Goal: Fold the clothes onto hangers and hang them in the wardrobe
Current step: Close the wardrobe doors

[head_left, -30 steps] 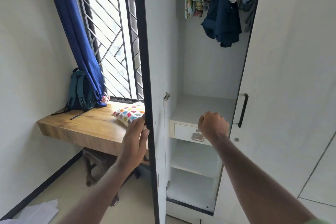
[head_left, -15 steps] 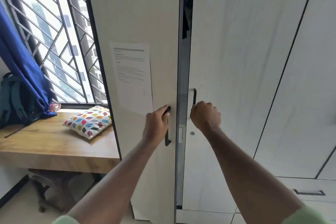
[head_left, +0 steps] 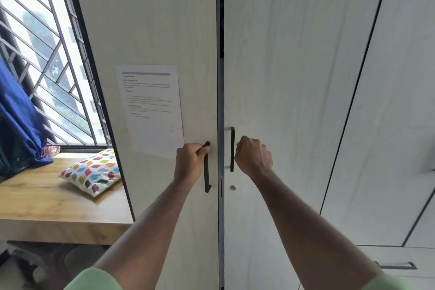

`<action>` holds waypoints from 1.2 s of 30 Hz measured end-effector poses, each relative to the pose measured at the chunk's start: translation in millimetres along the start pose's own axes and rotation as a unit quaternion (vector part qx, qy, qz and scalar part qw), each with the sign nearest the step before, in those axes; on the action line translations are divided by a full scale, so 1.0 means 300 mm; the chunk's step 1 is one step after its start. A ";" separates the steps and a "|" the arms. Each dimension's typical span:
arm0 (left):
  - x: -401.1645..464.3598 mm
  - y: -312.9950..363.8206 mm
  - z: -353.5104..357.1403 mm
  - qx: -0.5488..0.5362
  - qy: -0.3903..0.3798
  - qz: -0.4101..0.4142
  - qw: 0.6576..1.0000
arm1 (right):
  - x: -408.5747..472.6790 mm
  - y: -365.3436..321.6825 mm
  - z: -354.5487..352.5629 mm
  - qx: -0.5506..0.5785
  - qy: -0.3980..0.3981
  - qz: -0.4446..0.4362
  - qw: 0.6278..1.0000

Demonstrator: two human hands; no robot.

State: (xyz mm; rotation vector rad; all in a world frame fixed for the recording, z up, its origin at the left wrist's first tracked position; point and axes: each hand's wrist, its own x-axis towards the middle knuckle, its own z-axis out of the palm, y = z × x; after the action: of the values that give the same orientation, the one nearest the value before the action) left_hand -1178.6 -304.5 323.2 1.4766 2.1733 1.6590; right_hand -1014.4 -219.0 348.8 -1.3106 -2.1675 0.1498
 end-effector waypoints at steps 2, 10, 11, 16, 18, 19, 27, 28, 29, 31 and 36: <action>0.006 0.024 0.022 0.048 -0.007 0.034 0.998 | 0.019 0.012 0.009 0.003 -0.006 -0.008 1.000; 0.094 0.012 0.049 0.008 -0.065 -0.037 0.997 | 0.090 0.019 0.066 0.029 -0.071 -0.007 0.997; 0.104 0.020 0.054 -0.008 -0.079 -0.060 0.995 | 0.100 0.018 0.076 0.040 -0.078 -0.007 0.996; 0.171 0.013 0.077 -0.039 -0.118 -0.102 0.987 | 0.164 0.019 0.127 0.084 -0.075 -0.009 0.994; 0.190 0.006 0.095 -0.041 -0.107 -0.101 0.988 | 0.187 0.023 0.148 0.092 -0.068 -0.010 0.993; 0.196 0.005 0.103 -0.042 -0.104 -0.101 0.989 | 0.196 0.024 0.157 0.093 -0.064 -0.010 0.994; 0.252 -0.037 0.143 -0.055 -0.092 -0.083 0.991 | 0.256 0.068 0.215 0.092 -0.023 -0.050 0.994; 0.254 -0.046 0.147 -0.059 -0.092 -0.085 0.990 | 0.259 0.070 0.226 0.098 -0.014 -0.051 0.994; 0.258 -0.053 0.150 -0.065 -0.094 -0.087 0.990 | 0.261 0.072 0.236 0.106 -0.007 -0.049 0.993; 0.267 -0.063 0.149 -0.071 -0.100 -0.086 0.989 | 0.260 0.072 0.255 0.129 -0.004 -0.039 0.991; 0.256 -0.057 0.151 -0.081 -0.100 -0.089 0.988 | 0.254 0.068 0.255 0.210 -0.056 -0.018 0.976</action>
State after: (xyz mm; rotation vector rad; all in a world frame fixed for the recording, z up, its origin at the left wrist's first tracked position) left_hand -1207.7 -218.8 327.7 1.3032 1.9525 1.5171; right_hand -1065.8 -129.3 311.4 -1.0379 -2.0977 0.6444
